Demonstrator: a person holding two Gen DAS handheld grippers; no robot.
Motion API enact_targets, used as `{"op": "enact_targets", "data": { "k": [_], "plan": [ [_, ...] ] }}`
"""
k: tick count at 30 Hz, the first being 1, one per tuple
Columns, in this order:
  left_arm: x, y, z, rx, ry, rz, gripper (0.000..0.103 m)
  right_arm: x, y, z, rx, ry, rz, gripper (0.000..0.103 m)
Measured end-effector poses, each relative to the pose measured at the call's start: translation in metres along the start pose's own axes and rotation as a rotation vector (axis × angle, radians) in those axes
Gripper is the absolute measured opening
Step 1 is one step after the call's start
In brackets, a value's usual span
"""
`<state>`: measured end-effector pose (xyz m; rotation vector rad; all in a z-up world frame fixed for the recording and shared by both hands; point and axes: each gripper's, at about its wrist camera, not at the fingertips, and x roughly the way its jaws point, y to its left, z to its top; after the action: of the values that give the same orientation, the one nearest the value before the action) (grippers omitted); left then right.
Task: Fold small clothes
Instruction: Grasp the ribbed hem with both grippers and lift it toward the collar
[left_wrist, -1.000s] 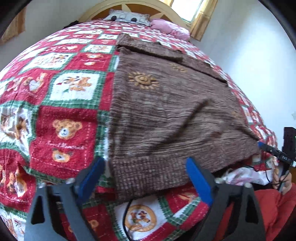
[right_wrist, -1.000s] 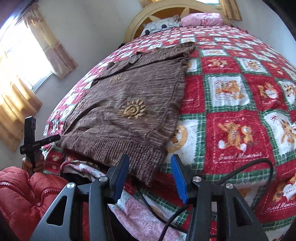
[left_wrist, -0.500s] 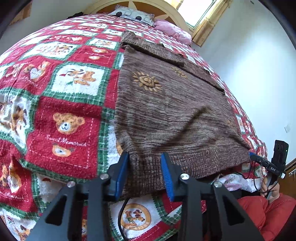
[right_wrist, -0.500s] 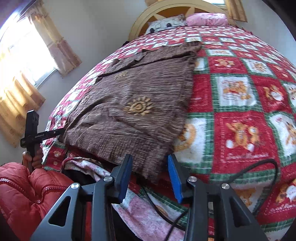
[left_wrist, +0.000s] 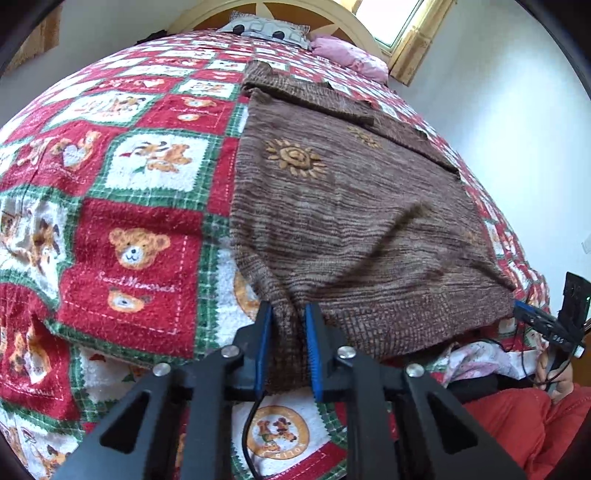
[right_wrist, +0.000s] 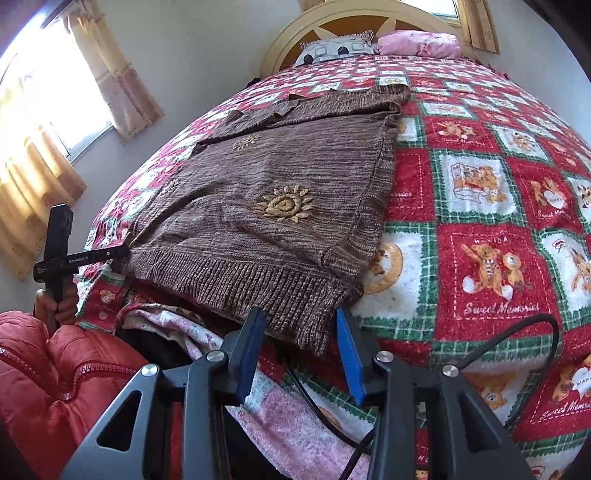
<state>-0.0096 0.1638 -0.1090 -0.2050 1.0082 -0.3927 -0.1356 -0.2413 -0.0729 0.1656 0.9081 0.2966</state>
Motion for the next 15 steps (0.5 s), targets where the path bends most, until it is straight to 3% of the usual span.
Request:
{"op": "enact_targets", "data": {
  "k": [1,2,8,11,15],
  "plan": [
    [0.000,0.000,0.000,-0.001,0.003,-0.006,0.015,0.002,0.000,-0.001,0.001,0.002,-0.007,0.013],
    [0.000,0.000,0.000,-0.006,0.004,-0.013,0.014,0.002,-0.003,-0.001,0.018,-0.002,-0.002,0.009],
    [-0.009,0.000,0.005,-0.056,0.013,-0.083,0.010,-0.008,-0.014,0.005,0.127,-0.010,0.122,0.005],
    [-0.027,-0.007,0.017,-0.068,-0.017,-0.151,0.010,-0.030,-0.013,0.021,0.172,-0.077,0.216,0.005],
    [-0.047,-0.019,0.047,-0.033,-0.089,-0.166,0.010,-0.051,-0.021,0.060,0.225,-0.162,0.309,0.005]
  ]
}}
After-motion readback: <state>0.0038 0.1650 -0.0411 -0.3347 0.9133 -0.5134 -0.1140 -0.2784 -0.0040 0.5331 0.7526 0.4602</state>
